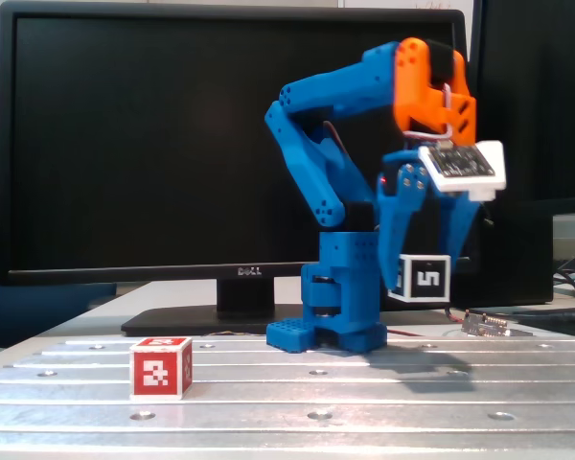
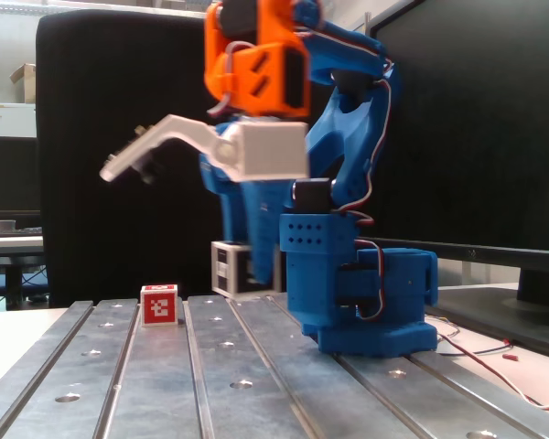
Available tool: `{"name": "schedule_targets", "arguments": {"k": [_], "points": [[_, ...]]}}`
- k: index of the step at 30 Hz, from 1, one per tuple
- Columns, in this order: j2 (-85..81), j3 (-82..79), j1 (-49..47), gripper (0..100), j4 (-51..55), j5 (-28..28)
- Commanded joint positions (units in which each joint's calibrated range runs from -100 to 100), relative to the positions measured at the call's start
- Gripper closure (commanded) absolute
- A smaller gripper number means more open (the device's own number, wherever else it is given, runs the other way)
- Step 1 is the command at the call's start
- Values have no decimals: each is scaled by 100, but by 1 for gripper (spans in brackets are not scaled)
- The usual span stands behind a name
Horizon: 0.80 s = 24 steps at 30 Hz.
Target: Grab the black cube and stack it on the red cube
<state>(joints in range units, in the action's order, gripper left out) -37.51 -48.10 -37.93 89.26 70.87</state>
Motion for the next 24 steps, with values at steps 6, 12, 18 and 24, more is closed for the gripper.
{"name": "schedule_targets", "arguments": {"k": [6,12,18,24], "points": [[8,445,1928,87,-166,-1443],[16,445,3036,87,-200,-1958],[41,436,3855,87,-208,-2127],[1052,1078,4350,87,-268,-2485]]}}
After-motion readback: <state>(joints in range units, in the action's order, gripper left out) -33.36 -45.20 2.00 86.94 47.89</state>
